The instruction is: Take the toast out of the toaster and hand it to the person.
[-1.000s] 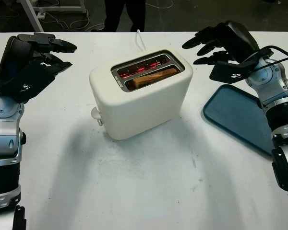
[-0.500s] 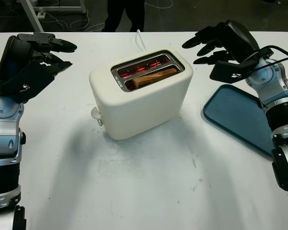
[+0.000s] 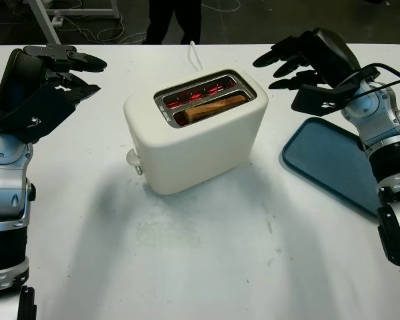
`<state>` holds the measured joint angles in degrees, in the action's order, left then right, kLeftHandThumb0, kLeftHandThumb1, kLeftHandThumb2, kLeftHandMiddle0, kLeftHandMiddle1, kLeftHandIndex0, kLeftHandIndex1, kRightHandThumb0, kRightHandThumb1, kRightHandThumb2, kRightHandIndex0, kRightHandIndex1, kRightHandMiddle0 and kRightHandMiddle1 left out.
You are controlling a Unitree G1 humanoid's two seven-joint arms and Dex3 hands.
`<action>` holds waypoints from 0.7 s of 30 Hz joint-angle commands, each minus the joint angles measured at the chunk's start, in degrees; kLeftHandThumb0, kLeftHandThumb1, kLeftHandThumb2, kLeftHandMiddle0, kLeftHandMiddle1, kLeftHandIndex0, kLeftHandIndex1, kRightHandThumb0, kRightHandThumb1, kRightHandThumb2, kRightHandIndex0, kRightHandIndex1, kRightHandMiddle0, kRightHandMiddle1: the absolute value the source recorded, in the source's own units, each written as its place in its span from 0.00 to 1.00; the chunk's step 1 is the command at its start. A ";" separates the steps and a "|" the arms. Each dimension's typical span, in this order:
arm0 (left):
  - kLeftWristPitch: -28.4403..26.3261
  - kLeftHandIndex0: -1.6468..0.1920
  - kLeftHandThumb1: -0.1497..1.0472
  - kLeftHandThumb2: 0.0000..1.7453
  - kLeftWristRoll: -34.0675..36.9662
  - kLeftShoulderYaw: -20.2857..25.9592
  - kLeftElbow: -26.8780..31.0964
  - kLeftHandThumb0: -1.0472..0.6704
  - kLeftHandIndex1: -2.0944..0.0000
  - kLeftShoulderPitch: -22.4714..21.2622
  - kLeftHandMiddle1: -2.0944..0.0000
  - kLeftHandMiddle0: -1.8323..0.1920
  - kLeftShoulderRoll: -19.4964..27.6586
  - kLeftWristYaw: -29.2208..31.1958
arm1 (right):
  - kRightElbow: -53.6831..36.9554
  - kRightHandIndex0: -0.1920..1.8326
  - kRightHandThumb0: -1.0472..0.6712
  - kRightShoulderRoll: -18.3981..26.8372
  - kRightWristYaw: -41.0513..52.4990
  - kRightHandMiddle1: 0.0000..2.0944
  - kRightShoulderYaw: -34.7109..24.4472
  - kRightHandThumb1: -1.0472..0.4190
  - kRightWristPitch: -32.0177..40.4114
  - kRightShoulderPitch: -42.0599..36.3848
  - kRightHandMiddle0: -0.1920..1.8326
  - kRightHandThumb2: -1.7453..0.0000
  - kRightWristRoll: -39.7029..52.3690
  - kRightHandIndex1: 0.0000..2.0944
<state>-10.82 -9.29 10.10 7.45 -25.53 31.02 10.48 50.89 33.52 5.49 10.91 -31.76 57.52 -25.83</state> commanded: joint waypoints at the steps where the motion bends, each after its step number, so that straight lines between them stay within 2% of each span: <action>1: -0.33 0.36 0.84 0.00 -0.03 0.31 0.49 0.55 0.88 0.92 0.58 0.50 -0.09 -0.30 | -0.62 0.74 0.62 0.50 0.48 0.00 -0.30 0.26 -0.04 -0.51 0.64 1.00 0.69 0.02; 21: -1.94 0.36 0.84 0.00 -0.63 0.06 1.43 0.55 0.89 0.91 0.59 0.51 -0.19 -0.34 | 0.03 0.74 0.61 0.52 0.23 0.00 -0.25 0.26 -0.33 -0.40 0.64 1.00 0.48 0.01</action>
<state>-12.30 -9.71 10.08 8.32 -25.53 30.99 10.48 50.97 33.52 5.73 10.91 -31.77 57.52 -25.83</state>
